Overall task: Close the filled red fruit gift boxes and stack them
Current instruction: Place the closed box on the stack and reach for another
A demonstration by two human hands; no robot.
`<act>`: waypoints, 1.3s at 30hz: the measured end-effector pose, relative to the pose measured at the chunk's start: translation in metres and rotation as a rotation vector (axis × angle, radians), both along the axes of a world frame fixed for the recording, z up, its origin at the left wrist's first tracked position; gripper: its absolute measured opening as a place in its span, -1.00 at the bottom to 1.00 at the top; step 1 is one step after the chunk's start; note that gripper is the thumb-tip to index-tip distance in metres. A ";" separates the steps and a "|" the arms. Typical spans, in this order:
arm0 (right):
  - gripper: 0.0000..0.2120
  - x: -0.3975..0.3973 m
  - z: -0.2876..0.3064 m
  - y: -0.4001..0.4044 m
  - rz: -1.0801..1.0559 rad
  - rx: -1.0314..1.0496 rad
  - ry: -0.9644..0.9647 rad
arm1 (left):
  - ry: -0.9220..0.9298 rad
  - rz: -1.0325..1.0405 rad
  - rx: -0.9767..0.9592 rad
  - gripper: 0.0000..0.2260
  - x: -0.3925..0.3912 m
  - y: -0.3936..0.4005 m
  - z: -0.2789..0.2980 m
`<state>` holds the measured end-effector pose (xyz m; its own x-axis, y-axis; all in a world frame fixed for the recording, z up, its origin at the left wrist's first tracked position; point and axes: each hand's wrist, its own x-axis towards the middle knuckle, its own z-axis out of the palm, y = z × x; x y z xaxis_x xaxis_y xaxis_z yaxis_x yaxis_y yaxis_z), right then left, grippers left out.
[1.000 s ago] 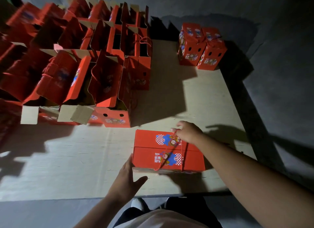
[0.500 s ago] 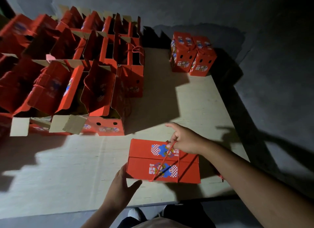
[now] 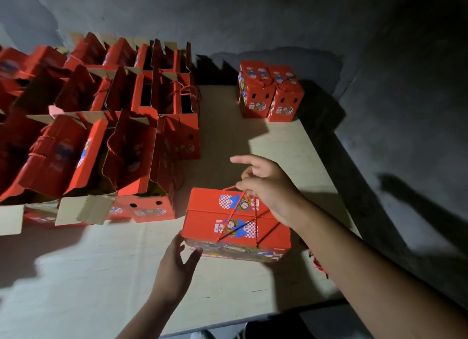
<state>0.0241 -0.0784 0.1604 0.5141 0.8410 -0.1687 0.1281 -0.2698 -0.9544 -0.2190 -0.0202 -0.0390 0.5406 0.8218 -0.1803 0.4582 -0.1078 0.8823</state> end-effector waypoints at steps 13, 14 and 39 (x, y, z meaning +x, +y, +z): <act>-0.67 0.121 0.020 0.039 -0.153 0.098 0.031 | -0.257 -0.367 -0.063 -0.14 0.156 0.006 0.017; -0.68 0.132 0.021 0.044 -0.165 0.091 0.018 | -0.265 -0.360 -0.095 -0.16 0.174 0.009 0.023; -0.76 0.441 0.016 0.146 -0.335 0.020 0.077 | -0.097 -0.339 0.030 0.07 0.545 0.112 0.034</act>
